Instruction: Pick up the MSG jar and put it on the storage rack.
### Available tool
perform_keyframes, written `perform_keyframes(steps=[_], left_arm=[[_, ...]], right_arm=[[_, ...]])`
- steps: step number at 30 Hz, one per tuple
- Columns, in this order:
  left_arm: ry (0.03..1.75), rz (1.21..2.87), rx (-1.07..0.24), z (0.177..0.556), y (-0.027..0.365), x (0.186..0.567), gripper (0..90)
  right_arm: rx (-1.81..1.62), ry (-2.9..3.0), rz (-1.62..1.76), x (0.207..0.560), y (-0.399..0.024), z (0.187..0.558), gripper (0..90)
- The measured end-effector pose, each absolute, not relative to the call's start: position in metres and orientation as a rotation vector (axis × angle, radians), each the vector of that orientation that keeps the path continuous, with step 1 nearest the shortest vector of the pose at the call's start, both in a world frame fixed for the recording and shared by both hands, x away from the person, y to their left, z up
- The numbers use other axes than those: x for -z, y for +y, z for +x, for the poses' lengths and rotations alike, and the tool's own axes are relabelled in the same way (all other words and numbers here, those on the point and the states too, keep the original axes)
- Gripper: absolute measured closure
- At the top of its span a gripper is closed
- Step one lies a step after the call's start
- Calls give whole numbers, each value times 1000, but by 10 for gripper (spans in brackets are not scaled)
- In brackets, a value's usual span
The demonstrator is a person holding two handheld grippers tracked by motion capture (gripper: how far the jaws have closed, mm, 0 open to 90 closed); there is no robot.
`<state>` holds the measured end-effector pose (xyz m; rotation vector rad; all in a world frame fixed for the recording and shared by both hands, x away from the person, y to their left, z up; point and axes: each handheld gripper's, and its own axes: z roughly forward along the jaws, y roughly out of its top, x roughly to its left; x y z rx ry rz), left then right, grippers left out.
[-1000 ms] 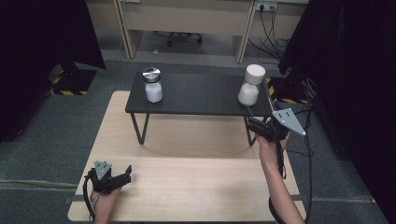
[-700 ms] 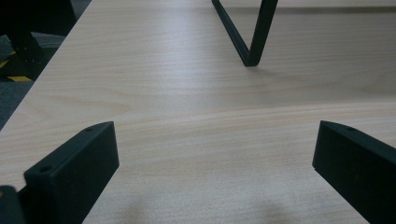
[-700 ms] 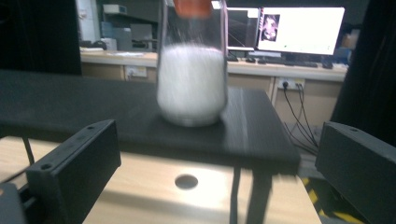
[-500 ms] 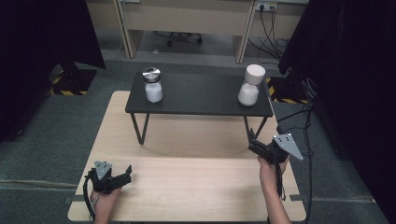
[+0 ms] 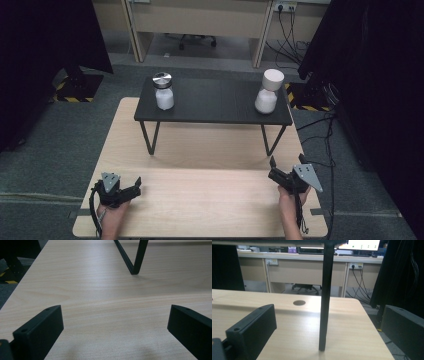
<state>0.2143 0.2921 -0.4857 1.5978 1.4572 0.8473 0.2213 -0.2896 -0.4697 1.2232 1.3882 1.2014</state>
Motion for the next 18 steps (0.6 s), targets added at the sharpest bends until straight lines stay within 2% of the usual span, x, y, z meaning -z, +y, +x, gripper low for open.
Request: perform_keyframes(steps=[18], left_arm=[[1459, 1599, -845, 215, 292, 485, 0]], right_arm=[[-1186, 1354, 1305, 506, -290, 205, 3]])
